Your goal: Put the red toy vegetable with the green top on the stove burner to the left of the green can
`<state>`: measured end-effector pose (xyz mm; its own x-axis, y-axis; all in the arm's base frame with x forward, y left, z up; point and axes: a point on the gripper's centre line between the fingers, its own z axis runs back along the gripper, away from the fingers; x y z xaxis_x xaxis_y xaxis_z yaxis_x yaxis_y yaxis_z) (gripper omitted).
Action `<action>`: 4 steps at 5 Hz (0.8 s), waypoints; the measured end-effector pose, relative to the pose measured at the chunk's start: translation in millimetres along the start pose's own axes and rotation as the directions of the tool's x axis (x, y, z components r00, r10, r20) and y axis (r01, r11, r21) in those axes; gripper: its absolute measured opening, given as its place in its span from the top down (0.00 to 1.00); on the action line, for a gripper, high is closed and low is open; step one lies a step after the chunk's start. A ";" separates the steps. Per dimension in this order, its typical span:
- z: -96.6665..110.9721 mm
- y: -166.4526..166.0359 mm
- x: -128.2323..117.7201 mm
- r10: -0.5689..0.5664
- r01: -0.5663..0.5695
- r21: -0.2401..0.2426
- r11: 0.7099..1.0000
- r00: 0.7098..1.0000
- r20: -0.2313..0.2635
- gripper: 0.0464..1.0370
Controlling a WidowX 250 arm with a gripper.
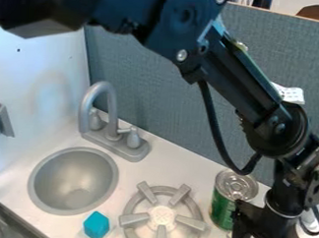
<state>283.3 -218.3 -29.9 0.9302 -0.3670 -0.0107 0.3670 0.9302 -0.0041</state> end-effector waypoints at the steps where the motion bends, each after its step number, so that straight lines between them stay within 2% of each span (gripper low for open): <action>1: 1.1 -0.5 7.5 0.009 -0.009 0.011 1.000 1.000 0.011 0.04; 3: -20.1 -14.1 14.2 -0.019 0.020 0.019 1.000 0.999 -0.041 0.04; 4: -24.7 -16.0 17.8 -0.017 0.018 0.019 1.000 0.999 -0.043 0.04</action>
<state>293.6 -239.7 -54.7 0.9225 -0.3823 -0.0532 0.3835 0.9234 0.0147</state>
